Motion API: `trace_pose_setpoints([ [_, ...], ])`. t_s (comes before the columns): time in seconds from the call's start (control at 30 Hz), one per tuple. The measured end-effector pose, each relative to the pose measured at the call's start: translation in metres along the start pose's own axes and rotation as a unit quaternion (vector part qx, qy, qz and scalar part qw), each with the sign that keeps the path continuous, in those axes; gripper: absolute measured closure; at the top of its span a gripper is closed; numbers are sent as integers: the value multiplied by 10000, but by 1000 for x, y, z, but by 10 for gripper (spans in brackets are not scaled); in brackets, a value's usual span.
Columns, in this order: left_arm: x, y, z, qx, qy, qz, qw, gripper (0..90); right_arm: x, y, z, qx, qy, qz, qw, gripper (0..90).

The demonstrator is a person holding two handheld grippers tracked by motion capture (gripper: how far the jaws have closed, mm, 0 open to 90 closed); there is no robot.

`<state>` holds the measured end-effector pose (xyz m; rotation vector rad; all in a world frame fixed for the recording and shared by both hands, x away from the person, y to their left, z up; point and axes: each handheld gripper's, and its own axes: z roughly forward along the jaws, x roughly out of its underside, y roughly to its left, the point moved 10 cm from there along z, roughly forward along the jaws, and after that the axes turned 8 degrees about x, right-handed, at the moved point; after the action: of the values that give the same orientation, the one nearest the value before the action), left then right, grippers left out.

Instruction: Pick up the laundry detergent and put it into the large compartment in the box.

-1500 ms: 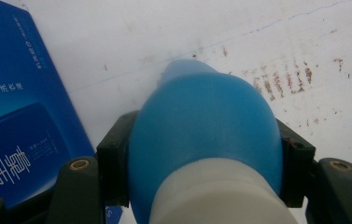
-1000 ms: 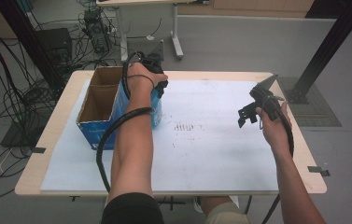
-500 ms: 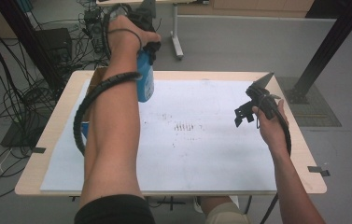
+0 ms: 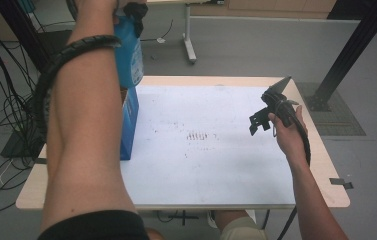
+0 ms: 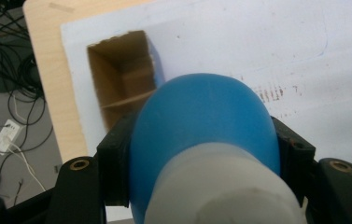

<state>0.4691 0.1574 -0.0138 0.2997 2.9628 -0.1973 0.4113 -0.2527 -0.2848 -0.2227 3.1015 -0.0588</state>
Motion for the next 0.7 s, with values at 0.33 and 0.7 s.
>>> trace_pose_setpoints([
  [0.33,15,26,-34,-160,-170,-273,9994,378,-1,4,1,22,13,-15,10000,53],
  [0.7,25,46,-23,-152,-135,-477,9987,378,0,8,0,25,19,-22,10000,53],
])
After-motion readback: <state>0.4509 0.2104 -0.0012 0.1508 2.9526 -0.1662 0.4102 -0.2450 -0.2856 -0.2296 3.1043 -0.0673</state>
